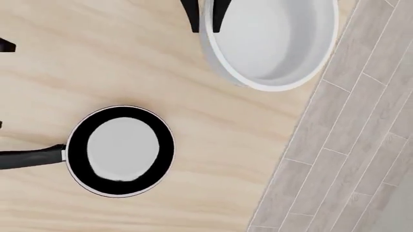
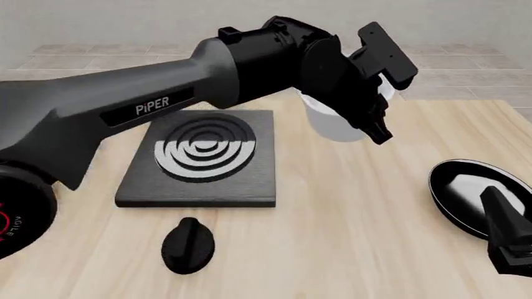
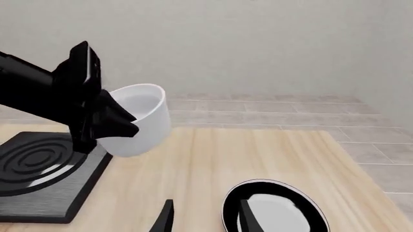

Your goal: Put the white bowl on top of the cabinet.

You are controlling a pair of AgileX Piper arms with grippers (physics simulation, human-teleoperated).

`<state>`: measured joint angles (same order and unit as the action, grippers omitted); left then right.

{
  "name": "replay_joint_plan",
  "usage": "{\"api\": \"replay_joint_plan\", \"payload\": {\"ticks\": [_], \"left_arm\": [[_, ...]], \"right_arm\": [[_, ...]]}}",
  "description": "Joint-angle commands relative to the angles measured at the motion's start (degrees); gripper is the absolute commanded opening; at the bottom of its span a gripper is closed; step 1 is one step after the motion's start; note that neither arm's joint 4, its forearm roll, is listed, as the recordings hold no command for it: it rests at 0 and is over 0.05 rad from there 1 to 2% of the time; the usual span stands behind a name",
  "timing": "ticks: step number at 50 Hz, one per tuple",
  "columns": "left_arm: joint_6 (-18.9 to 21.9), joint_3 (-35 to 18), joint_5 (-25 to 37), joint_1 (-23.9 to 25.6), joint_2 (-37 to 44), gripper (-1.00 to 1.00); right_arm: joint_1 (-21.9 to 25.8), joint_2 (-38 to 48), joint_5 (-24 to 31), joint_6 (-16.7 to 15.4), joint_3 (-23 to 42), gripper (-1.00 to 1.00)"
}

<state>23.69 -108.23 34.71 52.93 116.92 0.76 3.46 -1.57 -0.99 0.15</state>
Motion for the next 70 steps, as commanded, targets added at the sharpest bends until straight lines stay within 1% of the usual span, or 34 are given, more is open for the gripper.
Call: {"api": "replay_joint_plan", "payload": {"ticks": [1,2,4,5,6,7,11,14,19,22,23,24,25,26,27,28,29,30,31,32,33,34,36,37,42,43,48,49,51,52,57,58,60,70], "left_arm": [[2.7,4.1,0.5,1.0,-6.0,-1.00],[3.9,5.2,-0.1,1.0,-6.7,-1.00],[3.3,5.0,0.5,1.0,-6.9,-1.00],[4.2,5.8,0.3,1.0,-7.8,-1.00],[3.6,5.6,0.9,1.2,-8.1,-1.00],[4.2,6.0,0.7,1.0,-8.7,-1.00],[4.0,7.3,1.7,2.1,-10.8,-1.00],[4.5,7.0,2.1,1.6,-11.1,-1.00],[5.1,9.0,2.9,2.3,-12.9,-1.00],[6.7,10.4,2.1,1.8,-13.8,-1.00],[9.1,10.8,0.4,0.0,-13.7,-1.00],[10.5,11.7,-0.4,-0.3,-13.9,-1.00],[10.7,12.0,-0.5,-0.4,-14.3,-1.00],[12.2,12.2,-1.2,-1.5,-14.0,-1.00],[12.8,12.8,-1.7,-1.6,-14.2,-1.00],[11.4,12.6,-0.8,-1.0,-14.4,-1.00],[11.4,12.6,-0.8,-1.0,-14.4,-1.00],[13.2,14.2,-2.3,-1.5,-15.1,-1.00],[13.2,14.3,-2.4,-1.9,-14.9,-1.00],[13.2,16.0,-2.4,-0.5,-16.3,-1.00],[13.5,16.7,-2.7,-0.7,-16.6,-1.00],[13.8,16.0,-2.8,-1.6,-16.3,-1.00],[13.9,16.6,-2.5,-1.1,-17.0,-1.00],[14.4,15.9,-2.7,-2.1,-16.6,-1.00],[14.9,15.3,-2.3,-2.7,-16.5,-1.00],[15.3,16.2,-2.4,-2.3,-17.1,-1.00],[15.5,16.0,-1.5,-2.8,-17.7,-1.00],[14.9,14.6,-0.9,-3.4,-17.1,-1.00],[15.8,15.3,-1.1,-3.8,-17.3,-1.00],[15.4,14.4,-0.4,-4.3,-16.9,-1.00],[15.9,14.4,-0.1,-5.5,-17.1,-1.00],[15.6,13.1,0.2,-6.3,-16.4,-1.00],[15.9,14.4,0.3,-5.9,-17.3,-1.00],[15.8,10.8,2.4,-8.9,-15.6,-1.00]], "right_arm": [[0.1,0.1,-0.1,0.0,0.0,1.00],[0.1,0.0,0.0,0.0,0.0,1.00],[0.1,0.5,-0.4,-0.1,0.0,1.00],[0.1,0.5,-0.5,-0.1,0.0,1.00],[0.0,0.6,-0.5,-0.2,0.0,1.00],[0.1,0.6,-0.5,-0.1,0.0,1.00],[0.2,1.0,-0.8,-0.2,0.0,1.00],[0.2,1.4,-1.1,-0.2,0.0,1.00],[0.1,2.2,-1.7,-0.3,0.0,1.00],[0.1,2.8,-2.2,-0.3,0.1,1.00],[0.1,2.6,-2.0,-0.3,0.0,1.00],[0.1,2.5,-1.9,-0.4,0.0,1.00],[0.1,2.3,-1.8,-0.4,0.0,1.00],[0.1,2.6,-2.0,-0.4,0.0,1.00],[0.1,2.8,-2.1,-0.5,0.0,1.00],[0.1,2.9,-2.2,-0.7,0.0,1.00],[0.2,2.8,-2.1,-0.8,0.0,1.00],[0.2,2.8,-2.1,-0.8,0.0,1.00],[0.1,2.8,-2.2,-0.9,0.0,1.00],[0.1,2.9,-2.2,-0.9,0.0,1.00],[0.1,2.6,-2.0,-0.9,0.0,1.00],[0.1,2.9,-2.2,-1.1,0.0,1.00],[0.2,2.9,-2.2,-1.1,0.0,1.00],[0.2,3.3,-2.5,-1.2,0.0,1.00],[0.1,3.9,-3.0,-1.3,0.0,1.00],[0.1,3.8,-2.9,-1.3,0.0,1.00],[0.0,3.8,-2.9,-1.5,0.0,1.00],[0.1,4.0,-3.0,-1.4,0.0,1.00],[0.1,4.2,-3.2,-1.4,0.0,1.00],[0.2,4.2,-3.2,-1.4,0.0,1.00],[0.3,4.1,-3.0,-1.4,-0.1,1.00],[0.3,4.3,-3.2,-1.4,0.0,1.00],[0.3,4.0,-2.9,-1.5,-0.1,1.00],[0.3,4.8,-3.6,-1.6,-0.1,1.00]]}}
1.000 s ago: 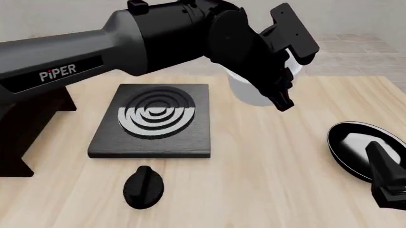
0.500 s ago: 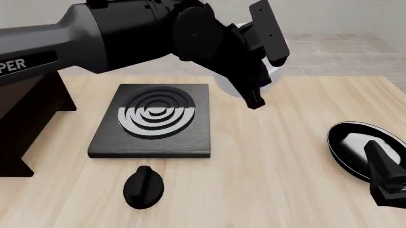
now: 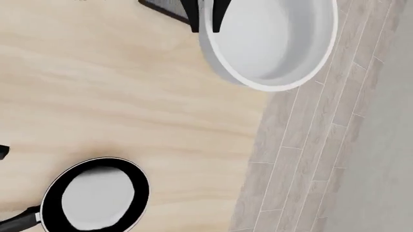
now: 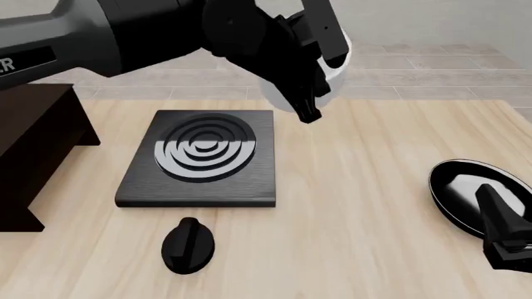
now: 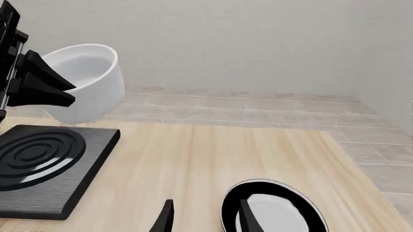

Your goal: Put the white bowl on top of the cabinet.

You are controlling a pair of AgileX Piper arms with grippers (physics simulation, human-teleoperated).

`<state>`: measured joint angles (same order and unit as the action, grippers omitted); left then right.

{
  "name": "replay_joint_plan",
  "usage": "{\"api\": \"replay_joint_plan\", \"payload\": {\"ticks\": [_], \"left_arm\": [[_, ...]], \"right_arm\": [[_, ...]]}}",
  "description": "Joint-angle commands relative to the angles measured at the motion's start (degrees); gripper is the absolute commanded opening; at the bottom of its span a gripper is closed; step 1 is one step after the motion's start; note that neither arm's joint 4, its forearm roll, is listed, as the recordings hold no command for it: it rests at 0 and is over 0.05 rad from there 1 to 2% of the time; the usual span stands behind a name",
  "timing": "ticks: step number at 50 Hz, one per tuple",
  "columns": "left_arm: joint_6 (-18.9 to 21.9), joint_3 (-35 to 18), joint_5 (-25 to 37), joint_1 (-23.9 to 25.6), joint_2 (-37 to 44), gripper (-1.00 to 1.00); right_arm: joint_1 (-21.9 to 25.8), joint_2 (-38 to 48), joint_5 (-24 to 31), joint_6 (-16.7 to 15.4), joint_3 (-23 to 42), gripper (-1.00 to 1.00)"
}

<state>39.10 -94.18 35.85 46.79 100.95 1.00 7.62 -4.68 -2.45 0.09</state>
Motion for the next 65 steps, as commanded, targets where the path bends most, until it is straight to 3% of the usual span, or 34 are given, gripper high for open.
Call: {"api": "replay_joint_plan", "payload": {"ticks": [1,15,28,42,65], "left_arm": [[0.2,-4.0,1.5,-3.2,0.6,-1.00],[-0.3,-12.1,4.3,-10.0,4.9,-1.00],[-0.9,-16.5,6.2,-13.3,6.3,-1.00],[-2.8,-15.3,5.8,-17.7,5.6,-1.00],[-3.3,-19.8,9.6,-23.6,4.4,-1.00]], "right_arm": [[0.1,0.8,-0.6,-0.2,0.0,1.00],[0.2,1.0,-0.8,-0.1,0.0,1.00],[0.3,1.2,-1.1,0.3,0.1,1.00],[0.6,1.2,-1.2,0.9,0.0,1.00],[1.2,3.1,-2.7,1.1,-0.1,1.00]]}}
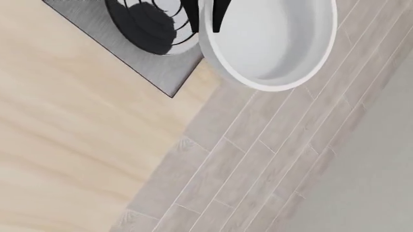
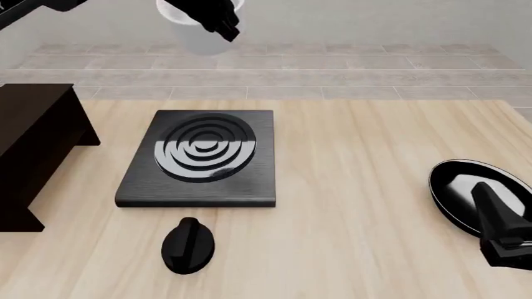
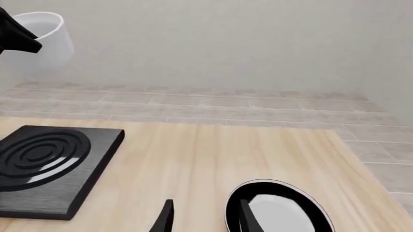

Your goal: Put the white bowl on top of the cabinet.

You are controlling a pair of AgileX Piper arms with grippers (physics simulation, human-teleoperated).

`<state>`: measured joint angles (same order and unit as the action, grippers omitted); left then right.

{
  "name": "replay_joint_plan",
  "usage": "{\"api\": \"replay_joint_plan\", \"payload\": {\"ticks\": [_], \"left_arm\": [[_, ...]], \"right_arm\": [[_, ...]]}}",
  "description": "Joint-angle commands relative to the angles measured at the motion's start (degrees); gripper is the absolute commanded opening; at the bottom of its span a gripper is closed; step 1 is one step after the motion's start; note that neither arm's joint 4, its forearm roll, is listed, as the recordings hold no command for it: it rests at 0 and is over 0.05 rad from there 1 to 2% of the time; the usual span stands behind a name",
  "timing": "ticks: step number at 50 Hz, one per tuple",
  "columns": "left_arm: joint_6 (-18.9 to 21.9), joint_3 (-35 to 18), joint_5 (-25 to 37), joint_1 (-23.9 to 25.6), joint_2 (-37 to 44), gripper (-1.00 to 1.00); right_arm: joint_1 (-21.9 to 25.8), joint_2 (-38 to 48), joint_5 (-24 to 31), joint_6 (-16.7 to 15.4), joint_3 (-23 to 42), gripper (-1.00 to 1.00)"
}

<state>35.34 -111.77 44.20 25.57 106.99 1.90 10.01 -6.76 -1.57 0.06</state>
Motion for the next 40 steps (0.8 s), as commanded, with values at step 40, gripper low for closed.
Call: {"api": "replay_joint_plan", "payload": {"ticks": [40], "left_arm": [[-1.0,7.7,1.6,-11.1,-14.3,-1.00]], "right_arm": [[0.9,-1.5,1.0,1.0,0.0,1.00]]}}
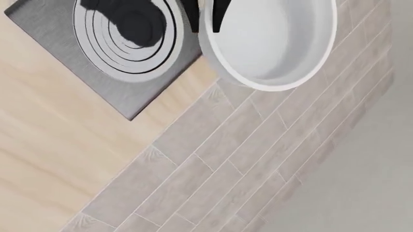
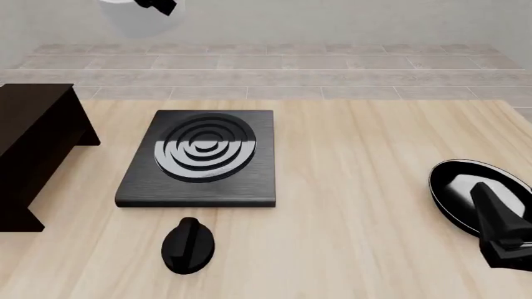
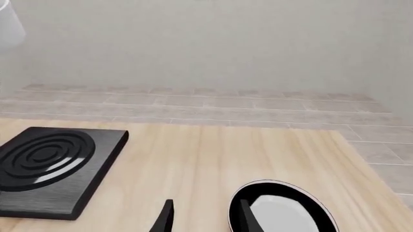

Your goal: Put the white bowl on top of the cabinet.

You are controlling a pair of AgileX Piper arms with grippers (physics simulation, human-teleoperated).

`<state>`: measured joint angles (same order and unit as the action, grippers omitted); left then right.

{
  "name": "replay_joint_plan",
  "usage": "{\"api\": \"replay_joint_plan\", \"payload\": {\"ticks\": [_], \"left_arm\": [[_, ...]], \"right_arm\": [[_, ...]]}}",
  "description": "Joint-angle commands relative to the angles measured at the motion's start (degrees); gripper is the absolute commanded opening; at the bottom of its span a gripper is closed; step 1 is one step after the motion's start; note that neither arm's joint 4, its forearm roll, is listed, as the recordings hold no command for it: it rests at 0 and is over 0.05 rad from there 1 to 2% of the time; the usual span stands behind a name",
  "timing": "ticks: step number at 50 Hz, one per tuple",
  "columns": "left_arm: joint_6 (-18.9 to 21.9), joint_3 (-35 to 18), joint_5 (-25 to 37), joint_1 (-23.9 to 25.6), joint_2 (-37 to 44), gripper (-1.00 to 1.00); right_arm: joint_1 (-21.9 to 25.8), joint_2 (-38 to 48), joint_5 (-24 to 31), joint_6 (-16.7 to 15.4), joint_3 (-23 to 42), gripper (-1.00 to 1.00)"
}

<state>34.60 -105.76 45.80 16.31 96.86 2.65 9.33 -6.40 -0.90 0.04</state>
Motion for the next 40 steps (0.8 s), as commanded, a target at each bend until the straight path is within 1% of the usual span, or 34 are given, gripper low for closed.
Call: {"api": "replay_joint_plan", "payload": {"ticks": [1,5,6,10,12,14,17,18,20,23,27,29,31,34,40], "left_arm": [[-0.5,1.5,0.4,-2.0,-4.2,-1.00],[-0.3,2.9,0.9,-2.4,-6.3,-1.00],[-1.5,0.9,1.9,-2.9,-6.1,-1.00],[-0.6,0.6,2.8,-4.4,-7.1,-1.00],[-1.0,-0.9,3.9,-5.3,-7.2,-1.00],[-0.8,-0.8,4.1,-5.8,-7.6,-1.00],[-0.5,0.6,3.8,-7.2,-8.4,-1.00],[-0.2,2.1,3.7,-7.3,-9.4,-1.00],[-0.5,1.8,4.0,-8.2,-9.6,-1.00],[-0.2,3.6,3.8,-8.8,-10.6,-1.00],[-0.1,4.4,3.7,-10.1,-11.2,-1.00],[0.1,6.0,3.0,-10.7,-11.8,-1.00],[-0.6,6.1,2.8,-11.3,-11.8,-1.00],[-0.4,8.7,1.7,-12.0,-13.0,-1.00],[-0.4,9.6,1.2,-14.0,-13.2,-1.00]], "right_arm": [[0.2,-0.8,0.6,0.3,0.0,1.00],[0.2,-1.4,1.1,0.2,0.0,1.00],[0.2,-1.4,1.0,0.2,0.0,1.00],[0.1,-1.6,1.2,0.2,0.0,1.00],[0.2,-1.5,1.1,0.3,0.0,1.00],[0.2,-1.5,1.1,0.3,0.0,1.00],[0.3,-1.5,1.2,0.4,0.0,1.00],[0.3,-1.5,1.2,0.3,0.0,1.00],[0.4,-1.4,1.1,0.4,0.0,1.00],[0.4,-1.4,1.1,0.3,0.0,1.00],[0.3,-1.8,1.4,0.3,0.0,1.00],[0.4,-1.8,1.4,0.3,0.0,1.00],[0.4,-1.8,1.4,0.4,0.0,1.00],[0.3,-1.9,1.6,0.3,0.0,1.00],[0.4,-1.5,1.3,0.3,0.0,1.00]]}}
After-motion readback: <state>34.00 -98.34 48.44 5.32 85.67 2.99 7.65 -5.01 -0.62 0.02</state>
